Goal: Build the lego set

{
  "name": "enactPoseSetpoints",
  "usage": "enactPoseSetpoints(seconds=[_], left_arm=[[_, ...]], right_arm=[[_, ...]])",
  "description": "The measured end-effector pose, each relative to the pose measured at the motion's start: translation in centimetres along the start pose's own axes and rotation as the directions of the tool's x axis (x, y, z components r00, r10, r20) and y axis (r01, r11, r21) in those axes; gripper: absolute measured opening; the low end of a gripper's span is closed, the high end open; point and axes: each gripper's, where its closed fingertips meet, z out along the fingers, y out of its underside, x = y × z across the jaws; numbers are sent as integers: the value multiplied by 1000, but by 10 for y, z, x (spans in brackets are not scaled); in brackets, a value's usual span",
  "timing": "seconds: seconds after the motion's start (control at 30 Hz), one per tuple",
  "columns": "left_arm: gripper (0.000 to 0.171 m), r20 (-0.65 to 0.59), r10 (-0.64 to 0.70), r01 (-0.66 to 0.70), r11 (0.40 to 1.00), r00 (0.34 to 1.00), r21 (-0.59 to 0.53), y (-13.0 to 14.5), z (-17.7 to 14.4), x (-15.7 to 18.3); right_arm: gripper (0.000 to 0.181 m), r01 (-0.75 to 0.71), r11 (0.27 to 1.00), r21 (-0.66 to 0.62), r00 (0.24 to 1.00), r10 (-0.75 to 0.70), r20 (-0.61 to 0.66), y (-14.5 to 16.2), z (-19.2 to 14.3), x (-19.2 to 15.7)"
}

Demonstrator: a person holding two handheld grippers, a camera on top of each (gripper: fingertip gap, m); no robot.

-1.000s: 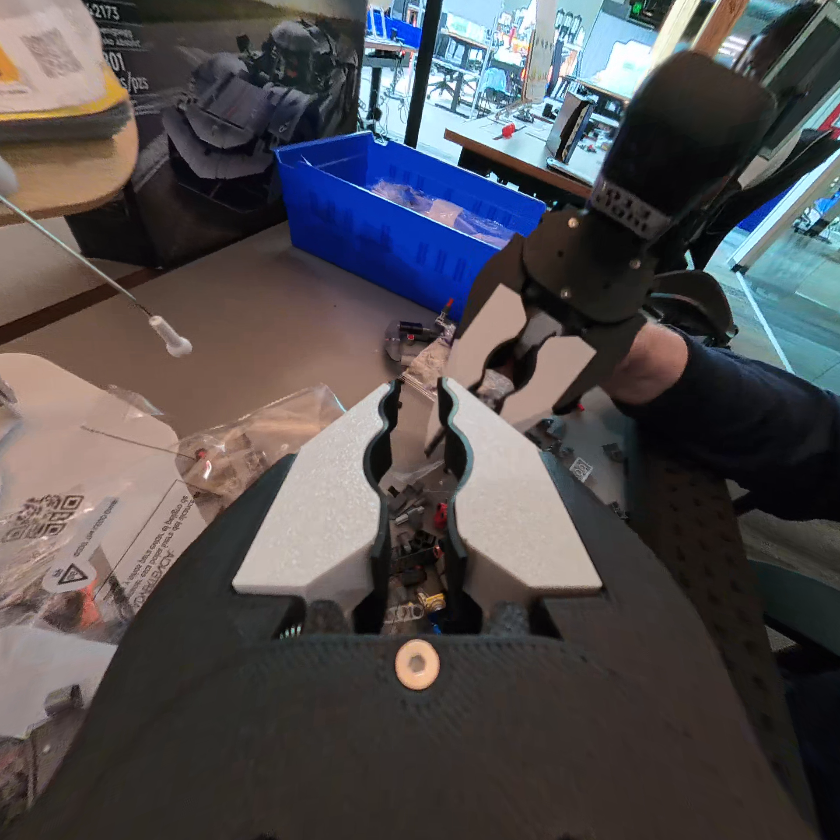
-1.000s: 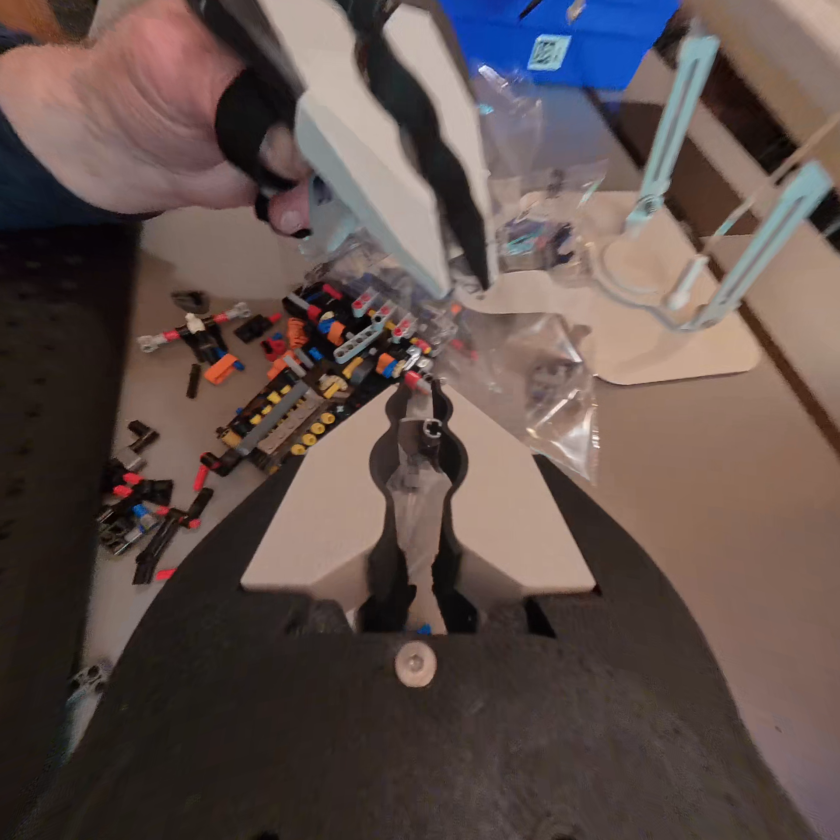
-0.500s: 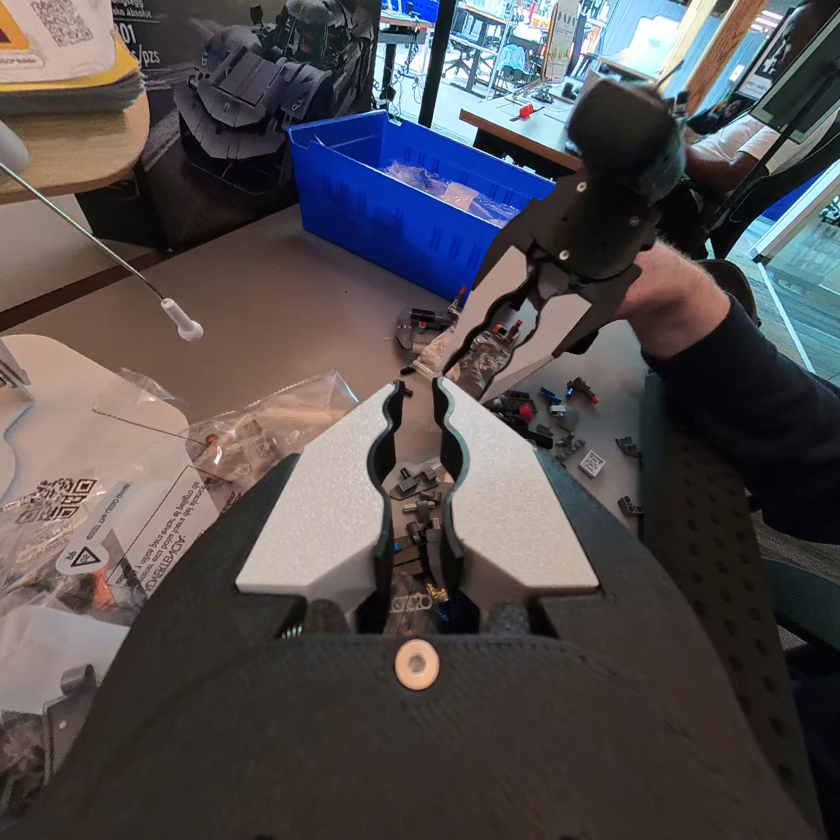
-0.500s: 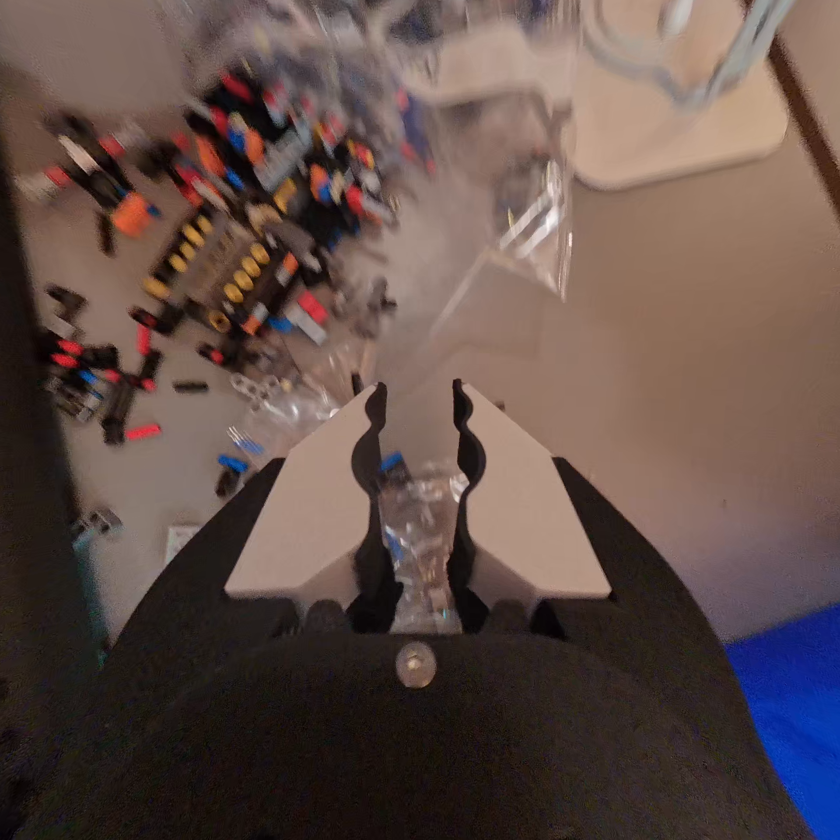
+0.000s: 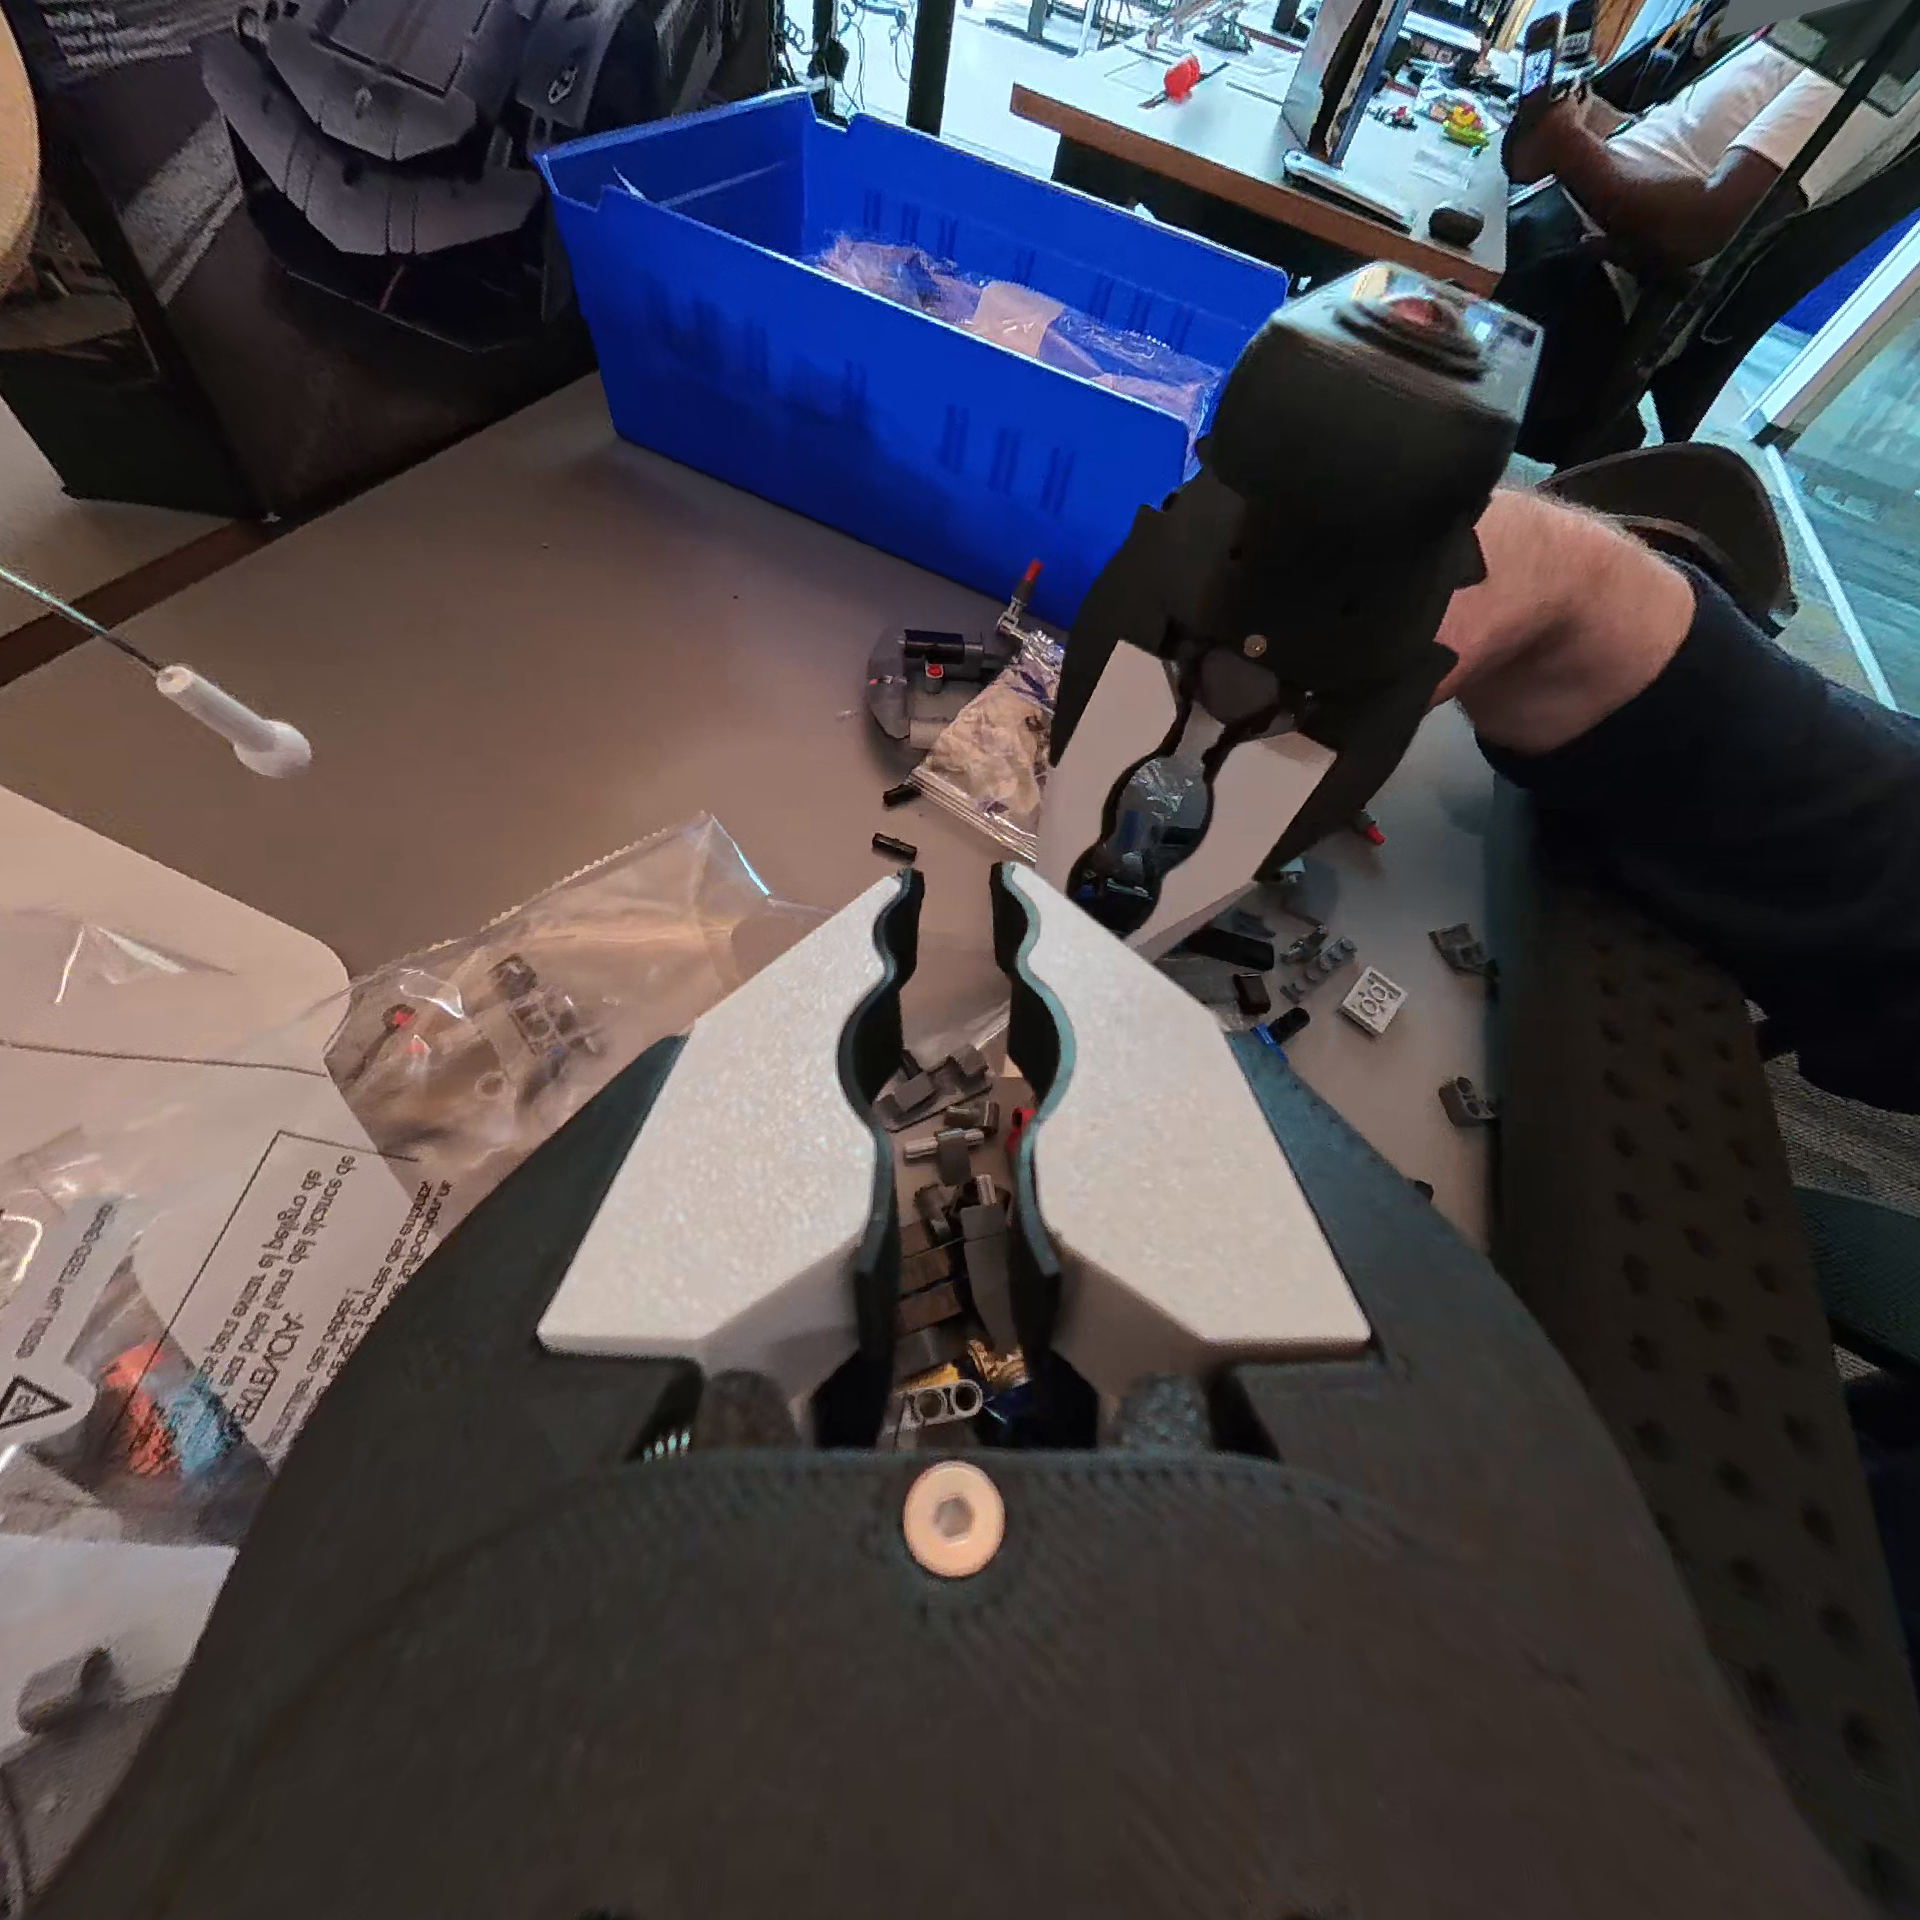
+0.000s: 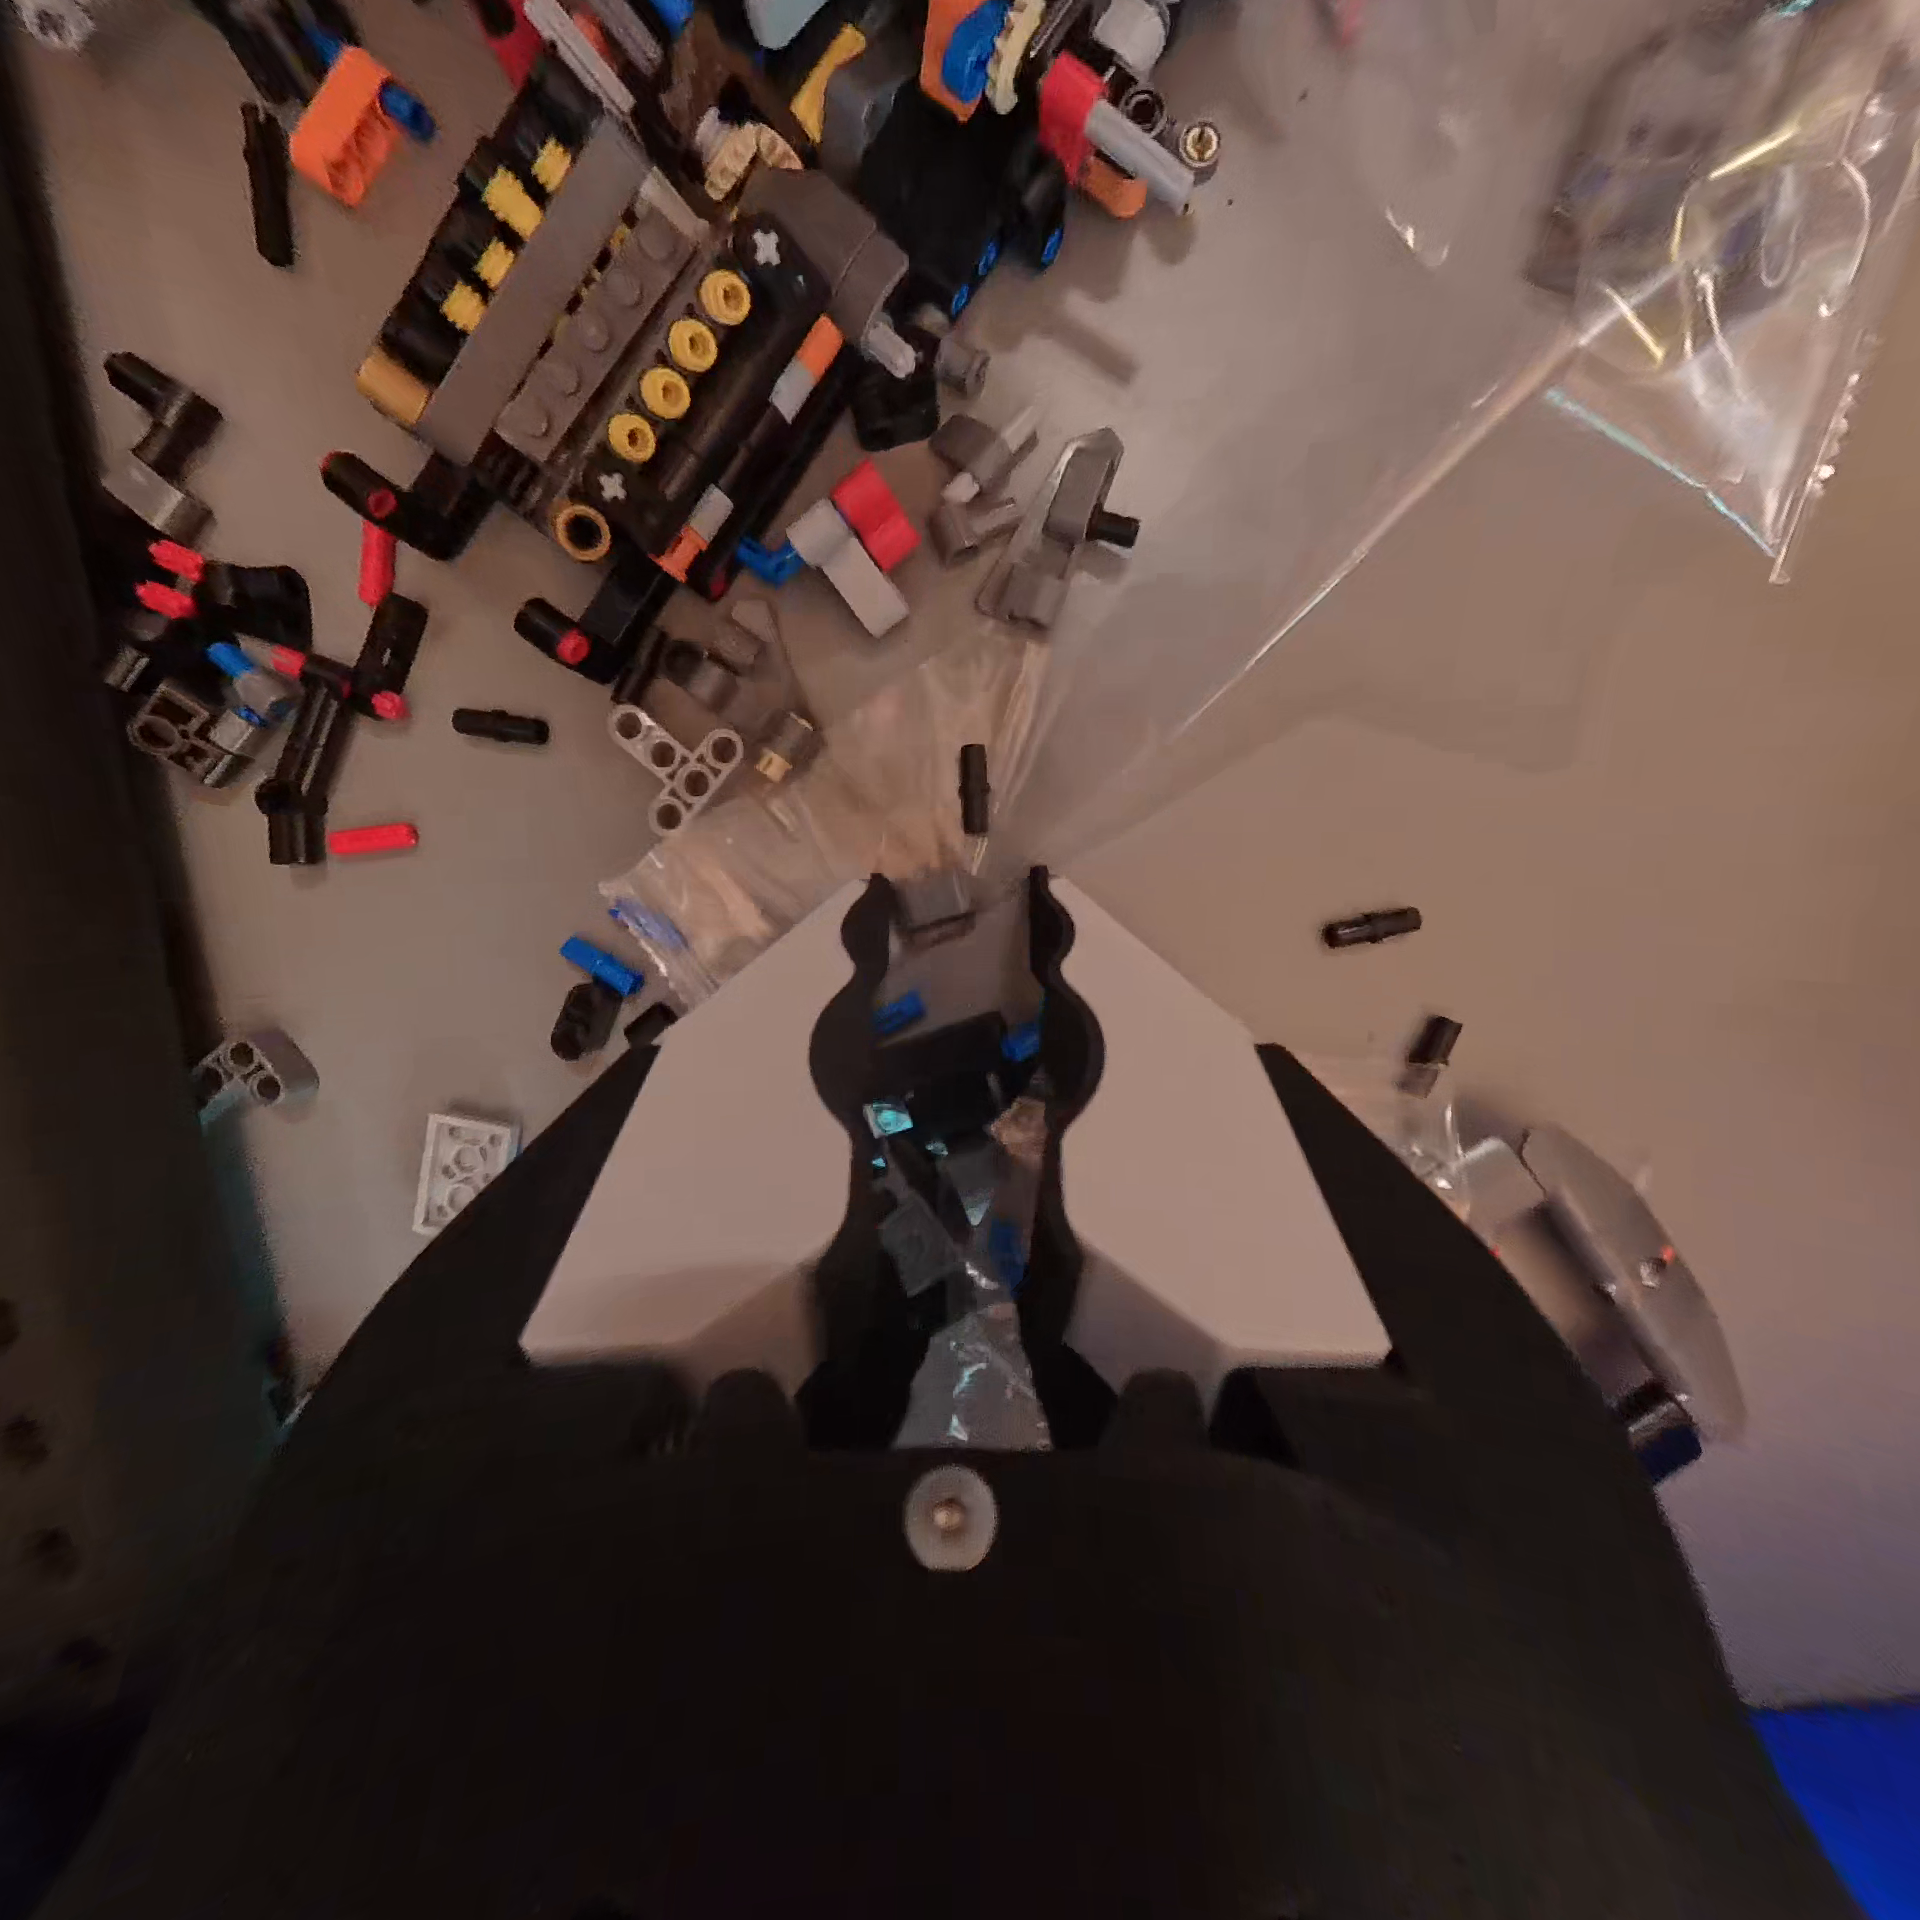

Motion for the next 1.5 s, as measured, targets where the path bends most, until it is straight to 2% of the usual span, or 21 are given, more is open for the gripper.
enactPoseSetpoints(seconds=[0.07,0.13,0.23,0.37,0.43,0.6,0.7,0.8,0.87,1.0,1.03,1.1,1.23,1.33,1.43,1.5], left_arm=[[11,8,1,-1,1000,1000,-4,1,-1,-2],[14,39,7,-7,1000,999,-6,0,-4,-7],[18,133,39,-37,999,990,-18,-4,-19,-21],[24,229,47,-42,999,972,-29,-6,-37,-41],[25,230,18,-13,1000,973,-22,-5,-39,-46],[28,296,-1,24,997,955,-77,6,-45,-61],[25,297,-46,54,998,954,-18,-1,-52,-64],[23,272,-100,94,995,957,34,-5,-54,-65],[23,267,-116,109,993,957,41,-4,-54,-66],[26,271,-113,114,993,956,14,2,-55,-67],[27,270,-114,116,993,956,9,2,-55,-66],[27,286,-109,110,994,952,11,1,-59,-68],[28,288,-99,112,993,952,-30,7,-65,-71],[40,204,-142,165,982,968,-97,21,-54,-60],[55,192,-120,160,964,974,-210,39,-44,-53],[51,220,-70,130,953,973,-273,48,-41,-53]], right_arm=[[12,5,1000,-12,1000,-5,-30,2,-1,4],[12,7,1000,-14,999,-8,-41,3,-4,5],[11,13,998,59,998,-9,-65,-8,-15,8],[12,49,965,257,993,-18,-120,-43,-39,12],[12,95,938,333,988,-48,-145,-63,-44,9],[12,133,926,354,979,-67,-191,-102,-26,13],[12,147,929,338,969,-67,-238,-115,-16,26],[12,112,885,452,978,-18,-206,-143,-21,30],[12,84,874,478,978,19,-207,-158,-15,39],[24,33,919,392,979,50,-198,-152,14,52],[23,32,916,401,978,54,-201,-150,13,53],[10,30,889,457,976,72,-205,-151,0,56],[12,-30,849,528,974,144,-177,-148,-21,63],[13,-40,864,501,973,148,-178,-141,-16,65],[16,-24,883,468,987,96,-130,-139,-8,53],[15,-2,902,432,993,53,-107,-136,-5,43]])
